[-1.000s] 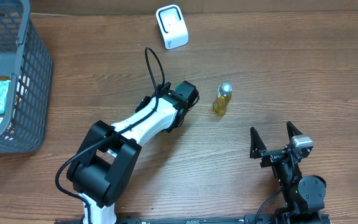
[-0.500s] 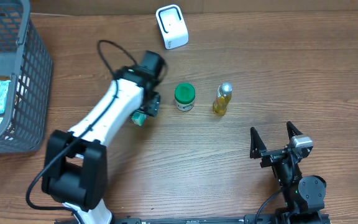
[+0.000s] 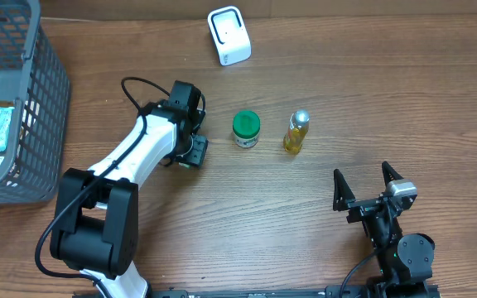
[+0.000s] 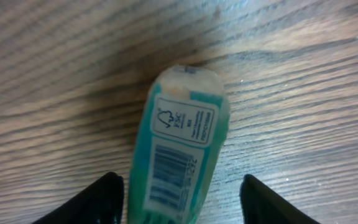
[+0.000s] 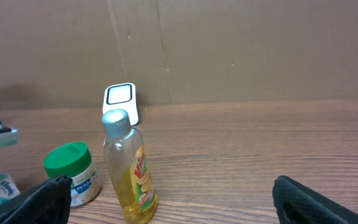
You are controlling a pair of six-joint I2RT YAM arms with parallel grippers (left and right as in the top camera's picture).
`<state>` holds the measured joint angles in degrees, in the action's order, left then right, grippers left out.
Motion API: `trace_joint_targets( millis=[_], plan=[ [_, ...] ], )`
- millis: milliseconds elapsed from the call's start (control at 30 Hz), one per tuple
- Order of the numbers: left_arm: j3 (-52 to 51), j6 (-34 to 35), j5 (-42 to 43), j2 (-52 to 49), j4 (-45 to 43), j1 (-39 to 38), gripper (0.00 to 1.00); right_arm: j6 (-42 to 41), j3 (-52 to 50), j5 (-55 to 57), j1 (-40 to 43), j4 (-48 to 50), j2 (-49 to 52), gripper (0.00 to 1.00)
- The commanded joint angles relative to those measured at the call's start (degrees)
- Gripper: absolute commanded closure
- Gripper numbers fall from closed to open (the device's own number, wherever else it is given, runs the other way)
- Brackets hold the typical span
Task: Scan the item barcode
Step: 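Lower the Kleenex pack beside the green jar and open the left gripper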
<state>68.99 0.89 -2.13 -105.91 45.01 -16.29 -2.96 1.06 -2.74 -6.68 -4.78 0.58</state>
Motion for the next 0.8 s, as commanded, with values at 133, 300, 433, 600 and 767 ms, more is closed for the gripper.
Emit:
trace_joint_targets(
  millis=[133, 300, 433, 600, 767],
  plan=[
    [-3.6, -0.4, 1.0, 0.2, -5.5, -0.4, 0.75, 0.2, -0.6, 0.1, 0.4, 0.2, -0.4, 0.00],
    [-3.6, 1.0, 0.9, 0.2, -7.1, -1.1, 0.78, 0.2, -0.6, 0.1, 0.4, 0.2, -0.4, 0.00],
    [-3.3, 4.2, 0.9, 0.3, -8.9, -2.1, 0.78, 0.2, -0.6, 0.1, 0.4, 0.1, -0.4, 0.00],
    [-2.4, 11.0, 0.9, 0.3, -9.6, -3.4, 0.77, 0.2, -0.6, 0.1, 0.4, 0.2, -0.4, 0.00],
    [-2.4, 18.4, 1.3, 0.3, -10.7, -4.7, 0.74, 0.2, -0.6, 0.1, 0.4, 0.1, -0.4, 0.00]
  ],
)
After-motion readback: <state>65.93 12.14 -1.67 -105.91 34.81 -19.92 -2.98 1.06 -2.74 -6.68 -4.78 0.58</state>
